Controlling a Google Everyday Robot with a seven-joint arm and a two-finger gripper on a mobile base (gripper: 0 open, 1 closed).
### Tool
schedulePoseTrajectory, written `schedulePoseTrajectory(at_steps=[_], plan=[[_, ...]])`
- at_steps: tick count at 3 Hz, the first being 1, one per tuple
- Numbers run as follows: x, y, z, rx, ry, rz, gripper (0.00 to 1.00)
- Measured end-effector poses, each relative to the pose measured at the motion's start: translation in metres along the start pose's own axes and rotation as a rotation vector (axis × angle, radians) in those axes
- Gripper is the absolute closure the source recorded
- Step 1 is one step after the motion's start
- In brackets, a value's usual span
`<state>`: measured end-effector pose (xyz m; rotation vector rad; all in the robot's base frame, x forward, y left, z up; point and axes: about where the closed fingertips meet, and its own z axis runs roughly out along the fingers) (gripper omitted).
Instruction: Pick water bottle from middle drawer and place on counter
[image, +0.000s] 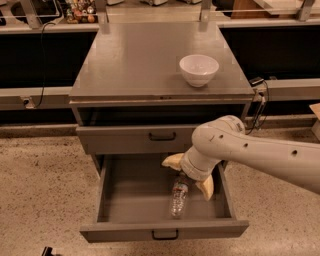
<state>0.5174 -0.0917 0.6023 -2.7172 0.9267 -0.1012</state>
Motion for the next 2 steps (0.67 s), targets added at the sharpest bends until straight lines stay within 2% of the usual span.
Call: schedulePoseTrajectory(at_steps=[1,2], plan=[[-0.009,-0.012,0.058,-0.021,-0.04,-0.092,0.0],[-0.016,-0.022,0.121,-0.027,-0.056,-0.215,0.0]])
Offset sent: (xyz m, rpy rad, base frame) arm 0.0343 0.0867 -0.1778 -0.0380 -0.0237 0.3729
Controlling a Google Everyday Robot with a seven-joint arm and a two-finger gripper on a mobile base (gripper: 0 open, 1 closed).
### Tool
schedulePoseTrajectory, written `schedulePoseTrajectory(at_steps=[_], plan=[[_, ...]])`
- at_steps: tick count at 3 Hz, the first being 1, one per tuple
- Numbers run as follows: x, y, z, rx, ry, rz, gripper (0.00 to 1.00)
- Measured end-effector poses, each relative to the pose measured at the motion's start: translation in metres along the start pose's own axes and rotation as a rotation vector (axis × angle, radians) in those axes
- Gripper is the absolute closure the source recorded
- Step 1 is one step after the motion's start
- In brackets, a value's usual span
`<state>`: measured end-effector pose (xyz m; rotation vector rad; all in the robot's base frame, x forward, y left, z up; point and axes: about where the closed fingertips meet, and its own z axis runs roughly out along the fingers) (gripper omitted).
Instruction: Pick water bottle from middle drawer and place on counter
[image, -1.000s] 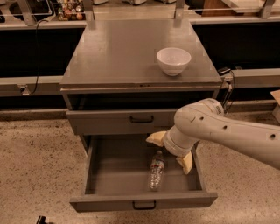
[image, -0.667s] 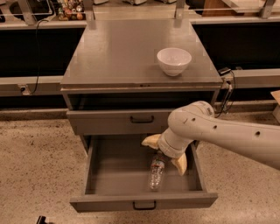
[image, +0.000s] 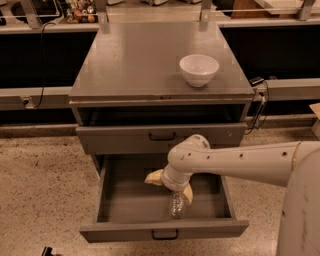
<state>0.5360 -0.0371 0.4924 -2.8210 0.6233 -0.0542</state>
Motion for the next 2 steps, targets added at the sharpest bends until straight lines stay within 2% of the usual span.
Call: schedulePoseTrajectory(at_steps=[1,2], plan=[[0.0,-0.003,0.042,-0.023,0.002,-0.082,0.0],[0.001,0.003,0.078,-0.055,-0.018,-0.135,0.0]])
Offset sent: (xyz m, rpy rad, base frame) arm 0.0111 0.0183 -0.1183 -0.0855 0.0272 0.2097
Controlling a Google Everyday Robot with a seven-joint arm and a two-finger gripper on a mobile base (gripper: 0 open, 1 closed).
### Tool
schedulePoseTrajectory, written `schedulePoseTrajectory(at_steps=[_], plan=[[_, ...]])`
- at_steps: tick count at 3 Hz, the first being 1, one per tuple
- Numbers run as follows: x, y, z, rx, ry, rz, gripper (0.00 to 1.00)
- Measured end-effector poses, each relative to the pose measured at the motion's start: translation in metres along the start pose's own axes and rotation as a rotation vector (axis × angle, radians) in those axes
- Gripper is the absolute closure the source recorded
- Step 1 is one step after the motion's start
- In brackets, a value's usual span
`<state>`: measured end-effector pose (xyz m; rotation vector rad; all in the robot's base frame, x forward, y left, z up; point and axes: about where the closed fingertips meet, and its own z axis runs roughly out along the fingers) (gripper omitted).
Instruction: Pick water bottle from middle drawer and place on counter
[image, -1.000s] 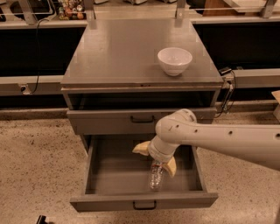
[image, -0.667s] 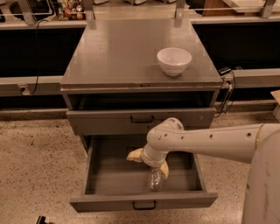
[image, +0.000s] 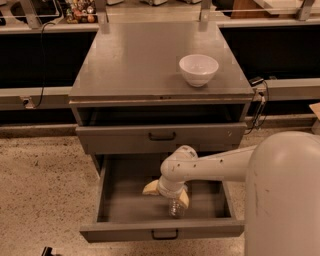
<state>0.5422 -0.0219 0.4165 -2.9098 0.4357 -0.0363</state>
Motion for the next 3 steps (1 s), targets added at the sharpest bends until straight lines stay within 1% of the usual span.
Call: schedulePoseTrajectory(at_steps=[1,2,3], plan=[[0.003,0.006,0.033,-0.059,-0.034,-0.047,0.0],[0.008,0.015,0.054,-0.093,-0.058,-0.058,0.17],[0.01,0.015,0.06,-0.108,-0.056,-0.071,0.39]])
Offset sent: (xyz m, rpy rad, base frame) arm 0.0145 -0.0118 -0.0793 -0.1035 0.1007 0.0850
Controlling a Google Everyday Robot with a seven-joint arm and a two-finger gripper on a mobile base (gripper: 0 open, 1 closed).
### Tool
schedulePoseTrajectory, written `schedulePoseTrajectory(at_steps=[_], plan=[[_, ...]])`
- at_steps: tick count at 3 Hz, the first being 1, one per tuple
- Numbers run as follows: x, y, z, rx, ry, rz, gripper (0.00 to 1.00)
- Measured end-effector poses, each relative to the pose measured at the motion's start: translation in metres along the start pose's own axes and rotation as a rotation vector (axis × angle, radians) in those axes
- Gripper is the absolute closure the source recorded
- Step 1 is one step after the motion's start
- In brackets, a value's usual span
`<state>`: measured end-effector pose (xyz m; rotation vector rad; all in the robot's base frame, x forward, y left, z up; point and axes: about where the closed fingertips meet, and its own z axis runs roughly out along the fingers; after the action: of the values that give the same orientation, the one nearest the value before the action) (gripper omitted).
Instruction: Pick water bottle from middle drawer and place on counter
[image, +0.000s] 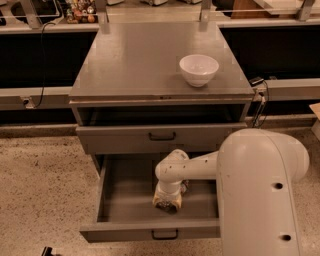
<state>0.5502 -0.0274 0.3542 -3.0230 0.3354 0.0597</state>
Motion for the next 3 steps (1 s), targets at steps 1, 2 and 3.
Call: schedulePoseTrajectory(at_steps=[1,2,3], plan=[[0.0,-0.001,-0.007,0.001,0.016,0.003,0.62],[0.001,-0.005,-0.032,0.053,0.027,0.042,0.85],[-0.006,-0.018,-0.084,0.212,0.038,0.078,1.0]])
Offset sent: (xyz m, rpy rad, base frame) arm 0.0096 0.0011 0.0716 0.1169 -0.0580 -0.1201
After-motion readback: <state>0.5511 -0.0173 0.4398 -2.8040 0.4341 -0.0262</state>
